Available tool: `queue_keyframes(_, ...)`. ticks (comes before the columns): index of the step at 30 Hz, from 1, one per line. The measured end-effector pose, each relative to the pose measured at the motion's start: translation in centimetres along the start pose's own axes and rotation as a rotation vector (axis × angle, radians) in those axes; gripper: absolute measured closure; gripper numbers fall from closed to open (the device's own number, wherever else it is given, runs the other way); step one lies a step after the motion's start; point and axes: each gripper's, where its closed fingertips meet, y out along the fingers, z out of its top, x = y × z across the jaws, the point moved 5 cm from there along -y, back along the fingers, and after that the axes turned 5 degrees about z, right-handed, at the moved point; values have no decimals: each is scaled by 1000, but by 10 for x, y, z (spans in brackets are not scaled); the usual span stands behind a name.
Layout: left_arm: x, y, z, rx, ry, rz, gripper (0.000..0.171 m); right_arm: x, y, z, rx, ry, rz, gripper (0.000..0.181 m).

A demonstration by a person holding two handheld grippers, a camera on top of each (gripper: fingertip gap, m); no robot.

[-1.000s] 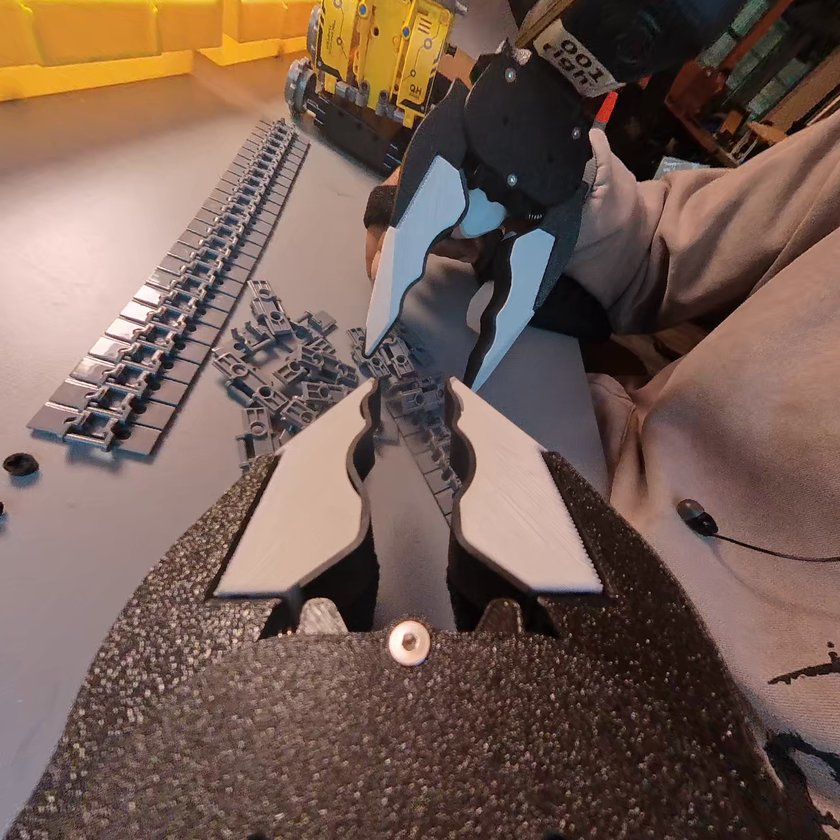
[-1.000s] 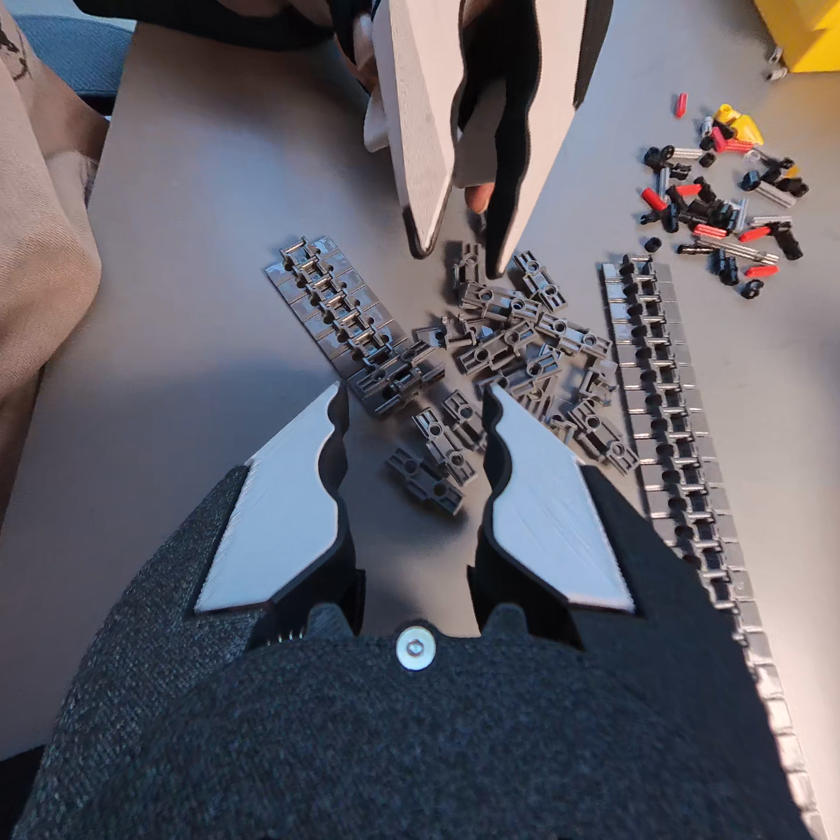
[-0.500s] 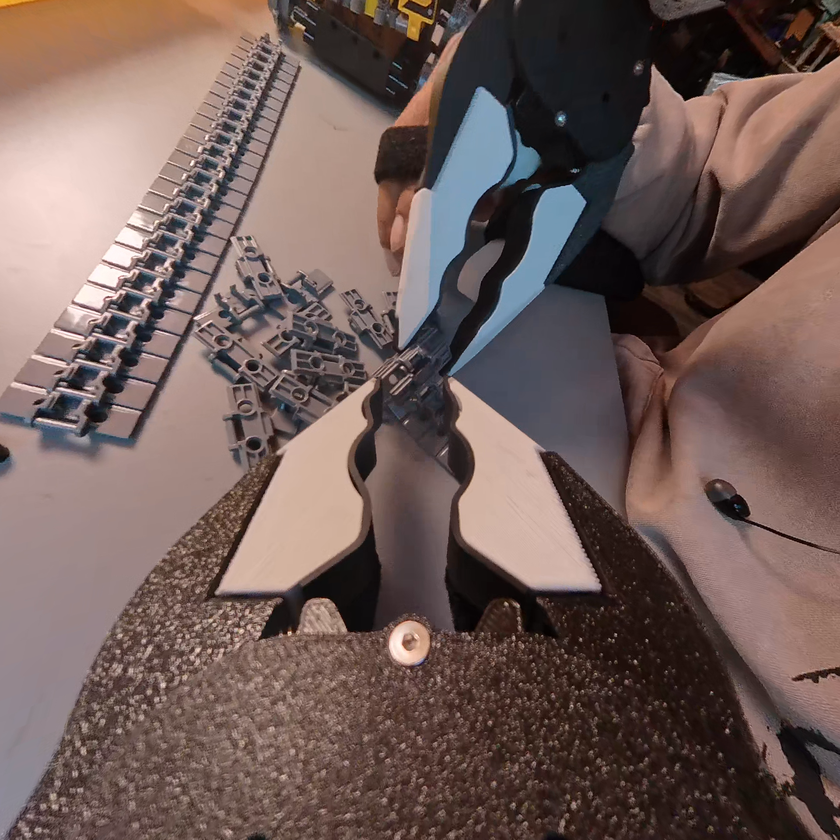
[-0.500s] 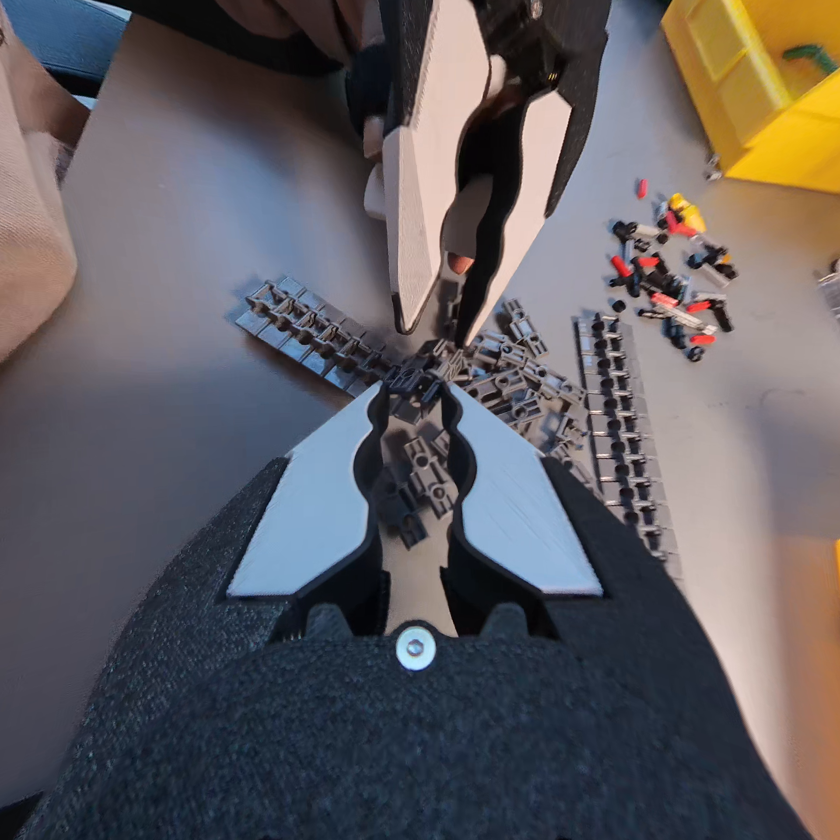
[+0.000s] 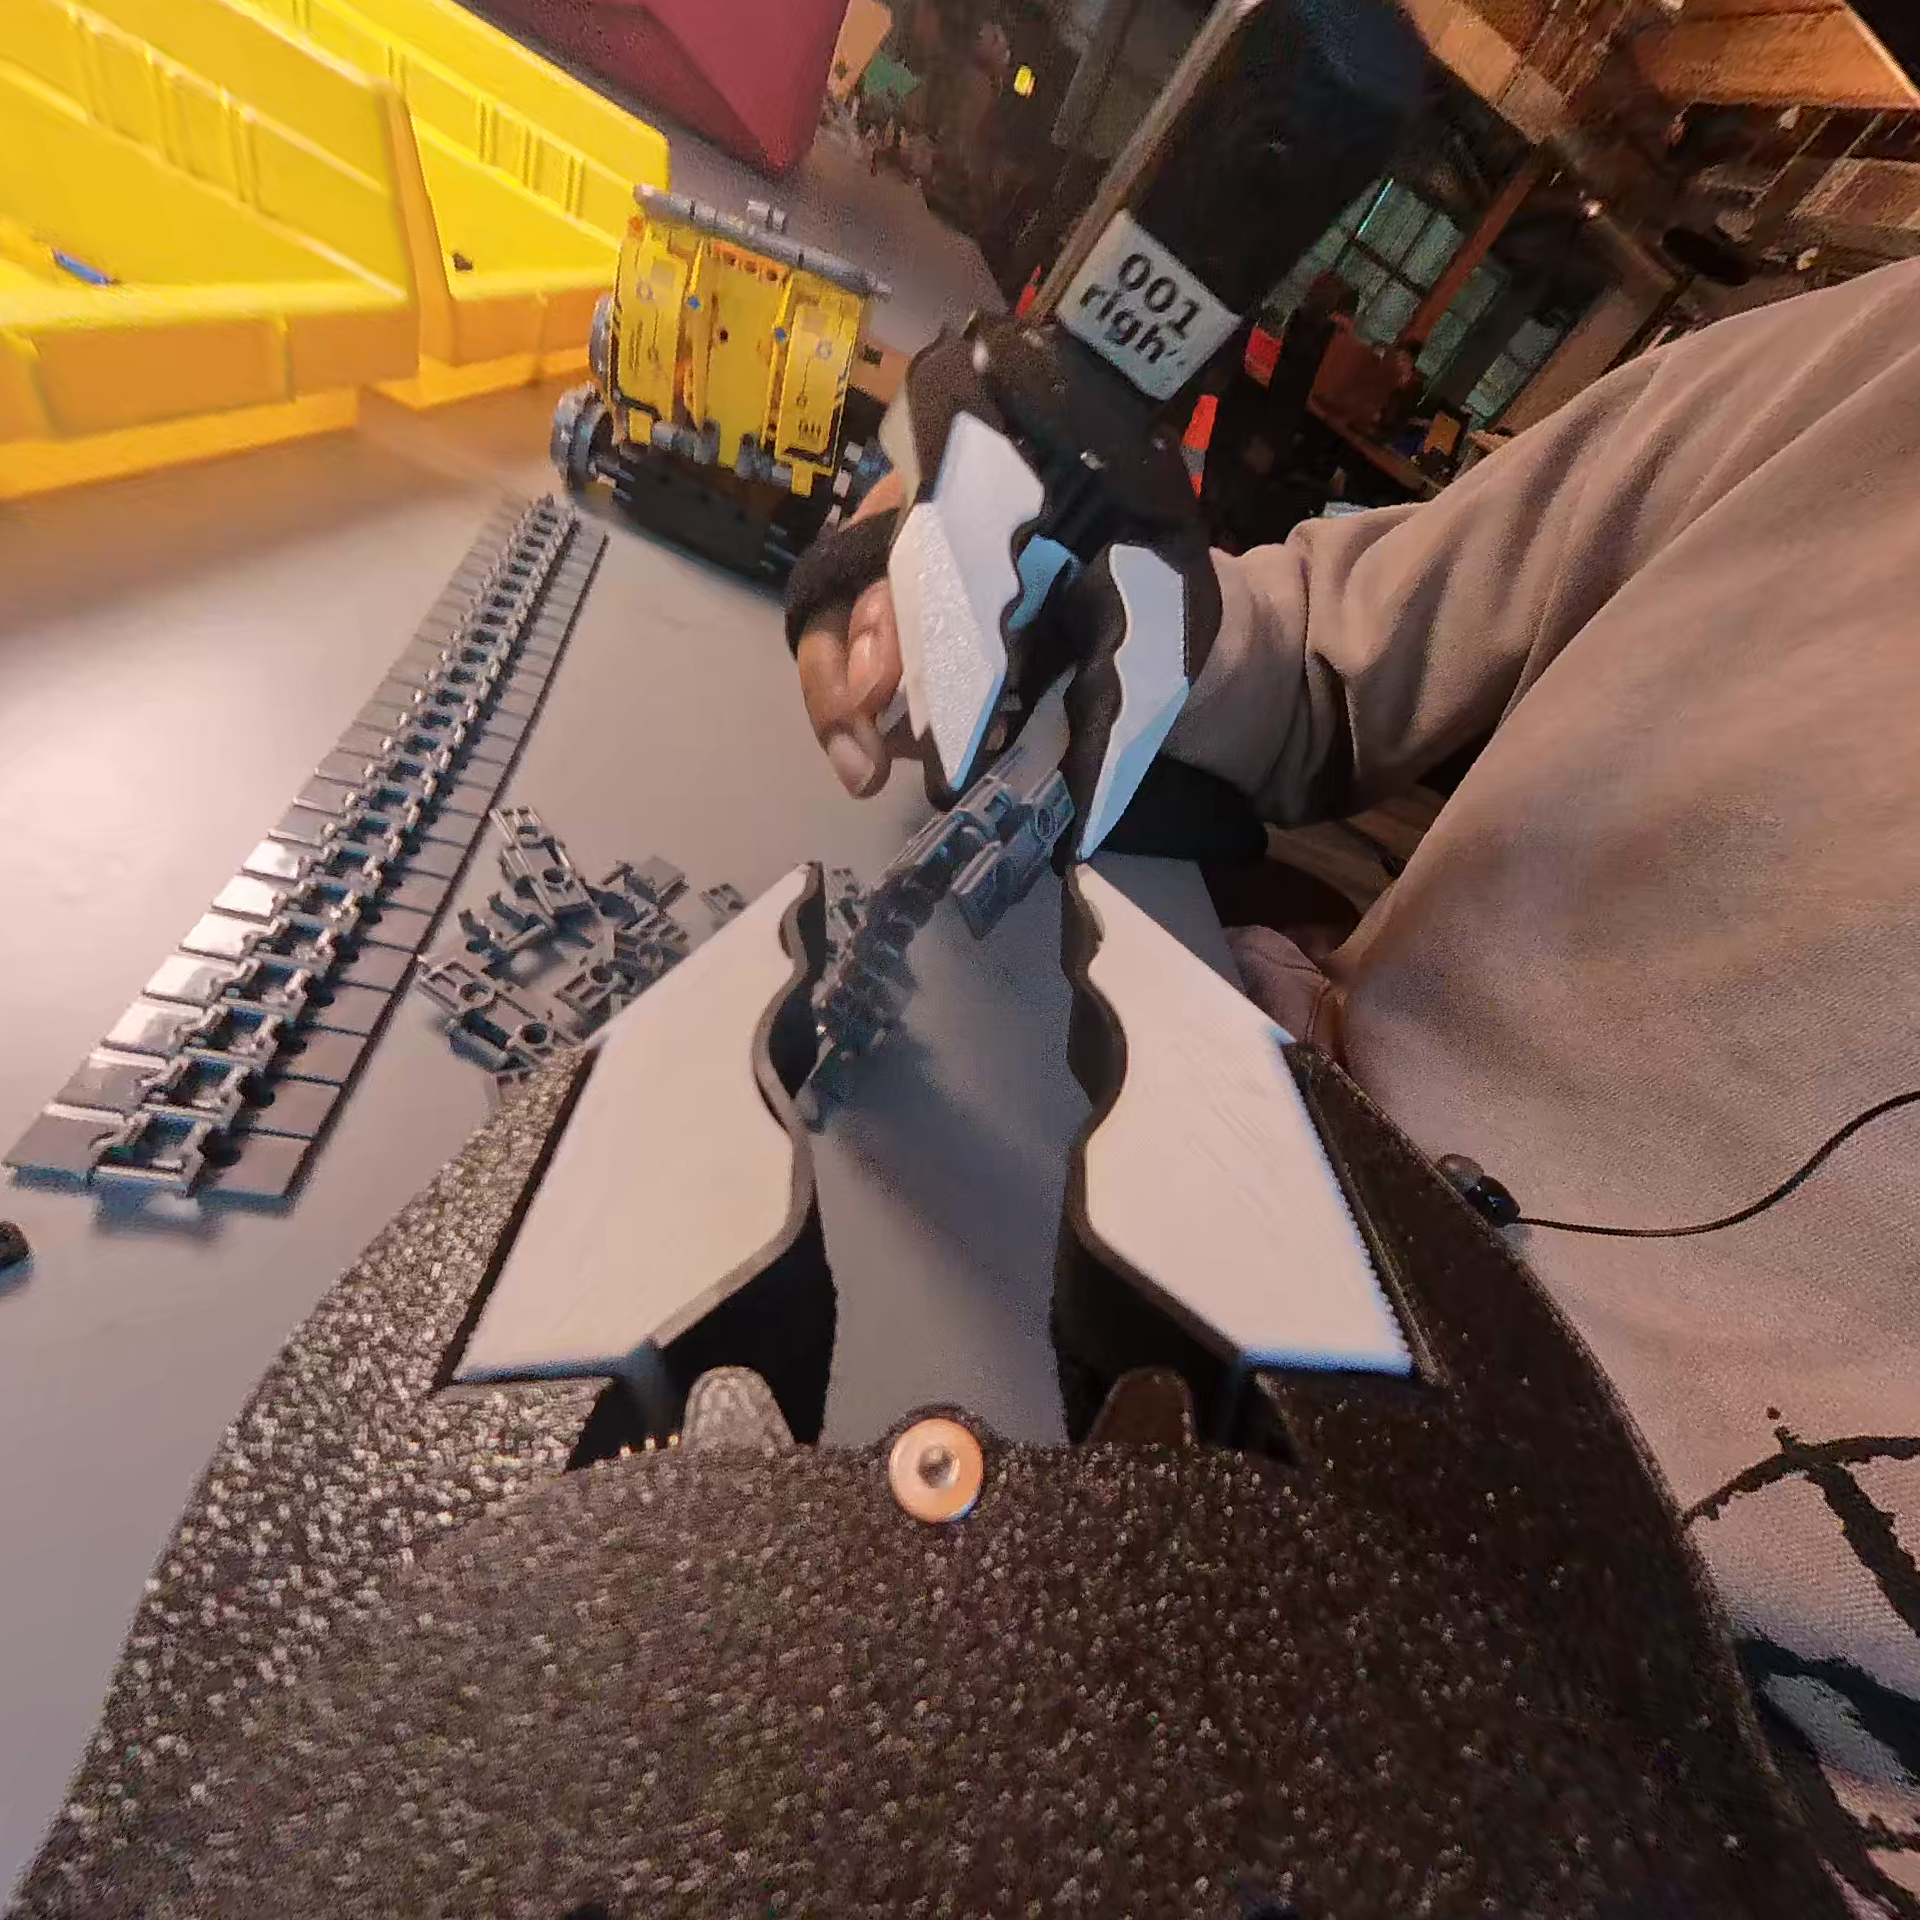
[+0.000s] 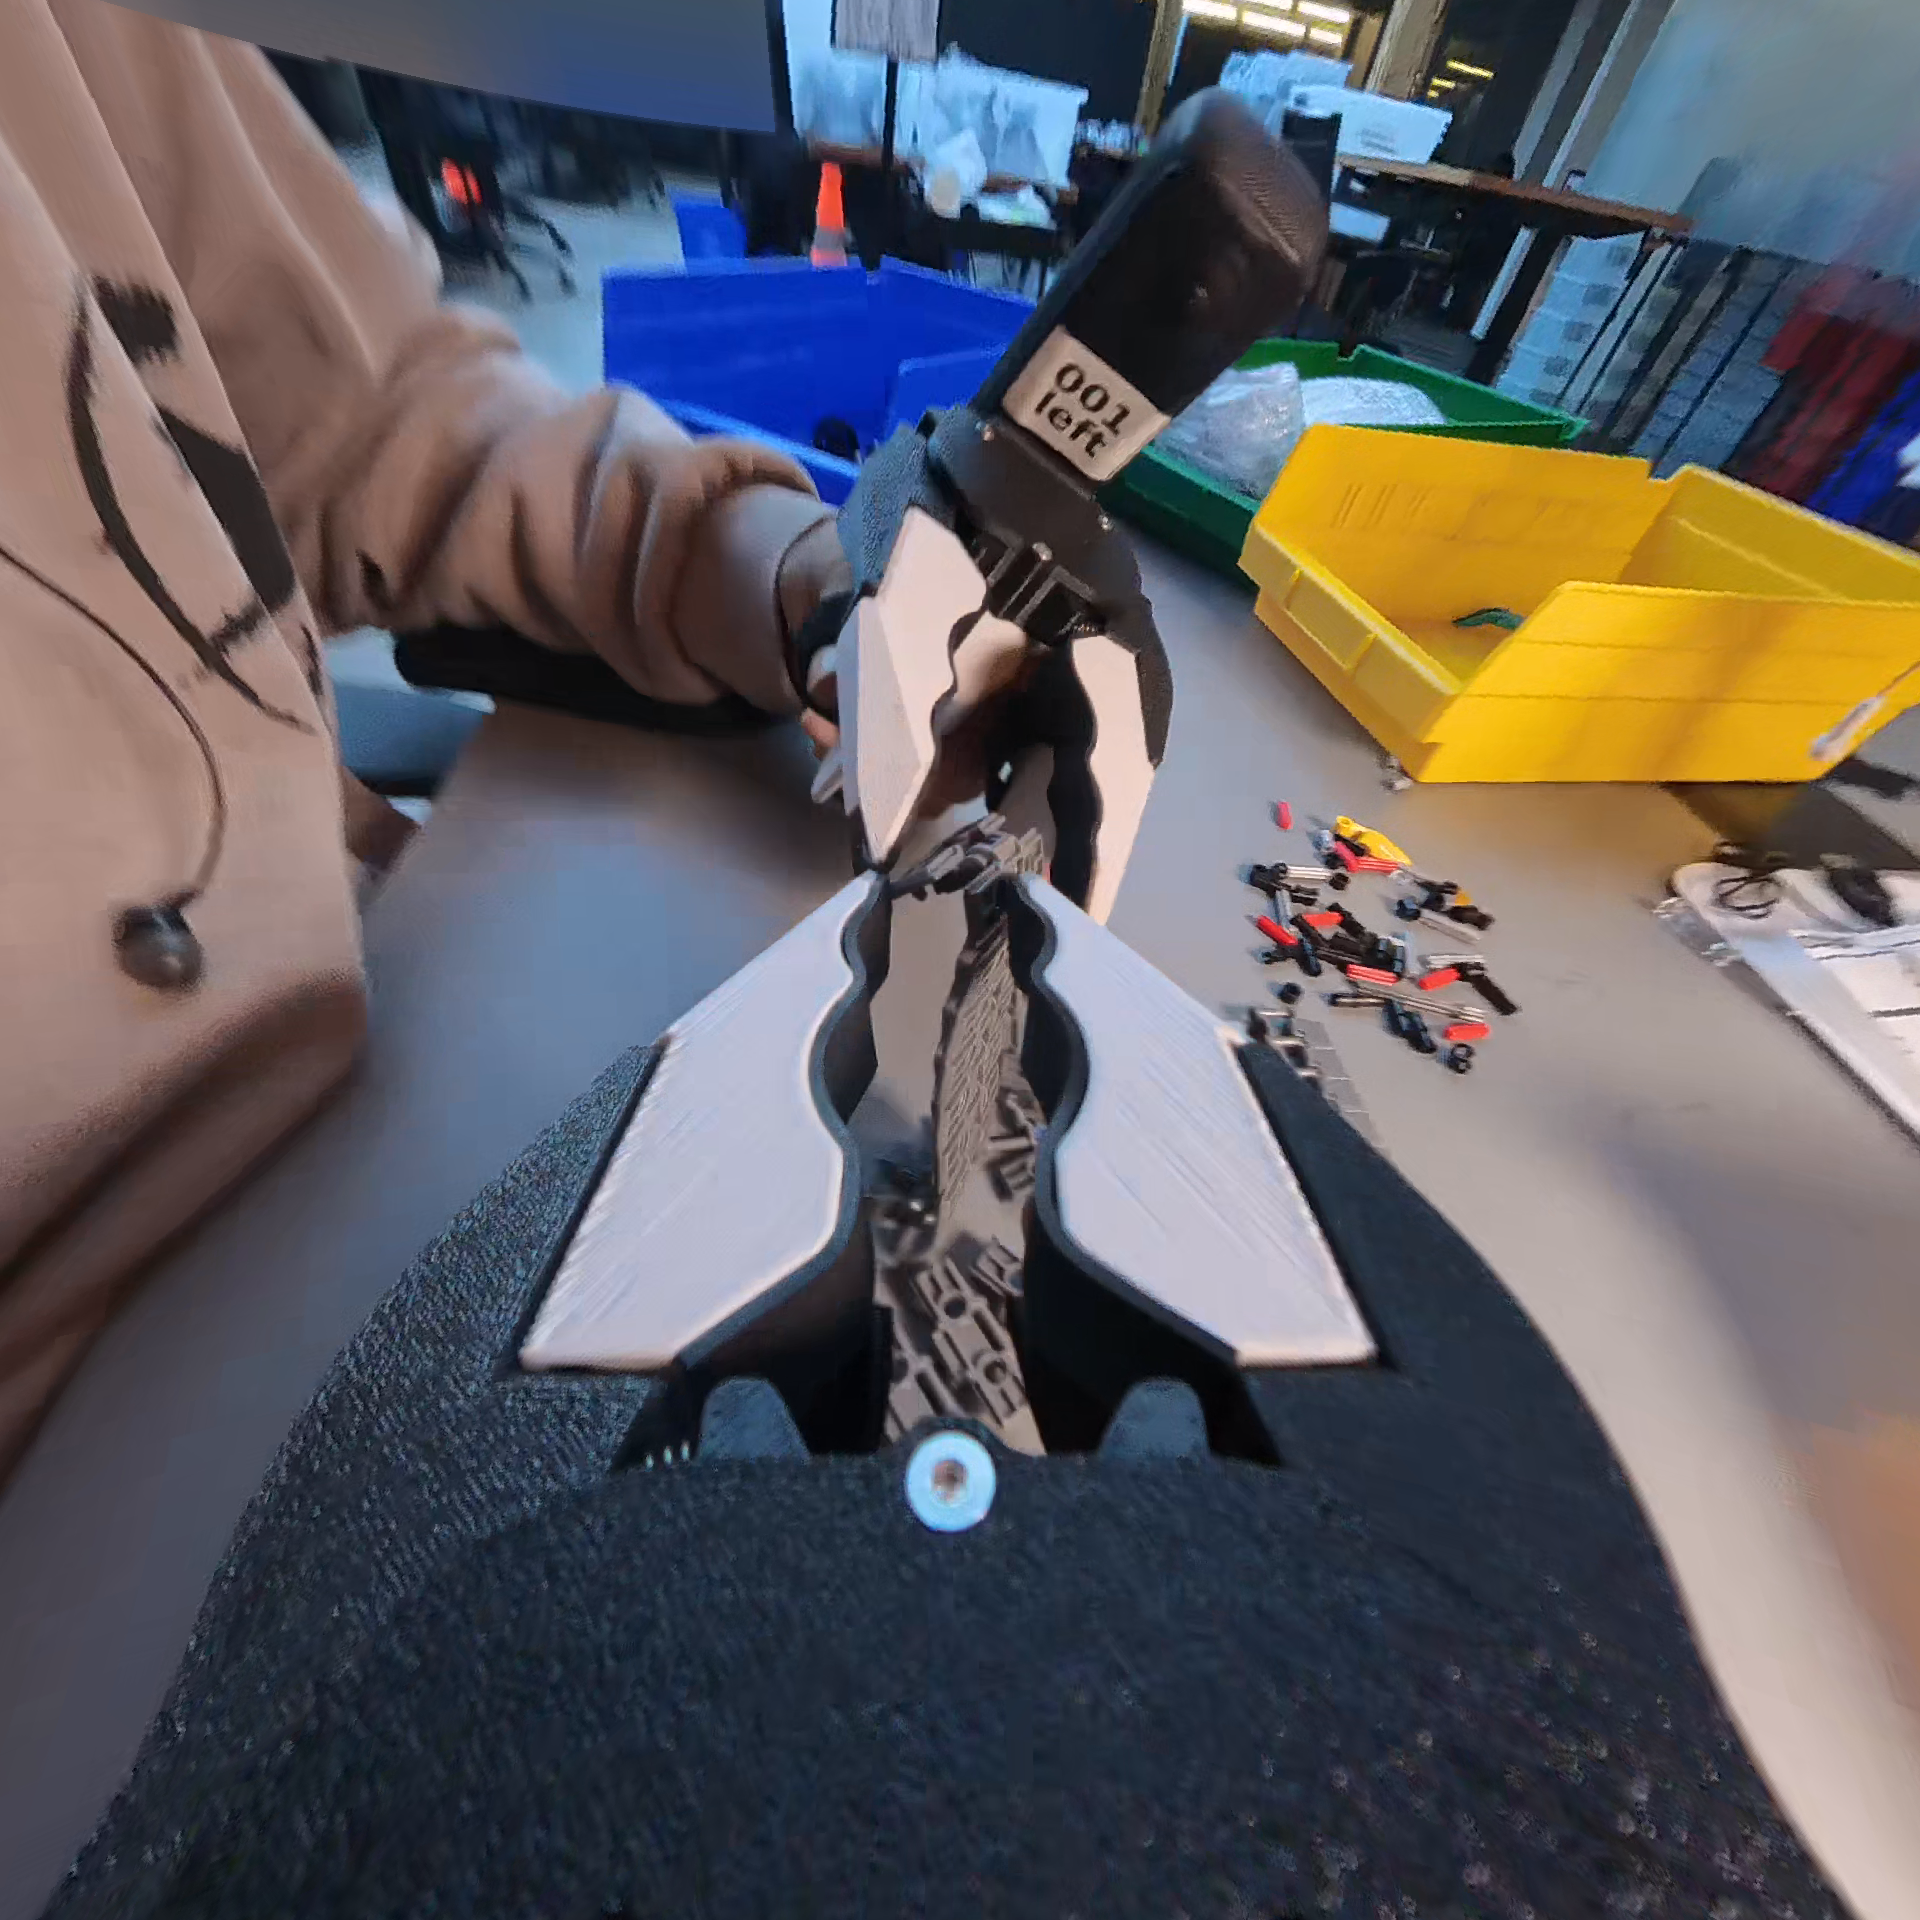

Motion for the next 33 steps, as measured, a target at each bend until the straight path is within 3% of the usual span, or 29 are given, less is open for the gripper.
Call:
queue_keyframes(5,19,-6,9,87,164,-58,119,7,0,11,181,289,92,161)
queue_keyframes(8,18,-5,13,113,183,-24,132,9,-2,17,274,416,162,161)
queue_keyframes(12,17,-10,21,183,161,-11,162,9,-3,20,344,551,254,161)
queue_keyframes(14,16,-14,23,183,131,-28,164,12,-3,16,337,576,252,163)
queue_keyframes(17,5,-18,23,140,16,-9,164,18,-2,7,254,552,186,163)
queue_keyframes(22,-12,-12,1,-30,-197,20,164,32,-7,-4,88,295,-84,157)
queue_keyframes(28,-6,0,-13,-154,-138,26,164,17,6,-13,-37,206,-33,151)
queue_keyframes(33,5,3,-18,-223,-55,2,164,12,9,-17,-48,281,49,160)
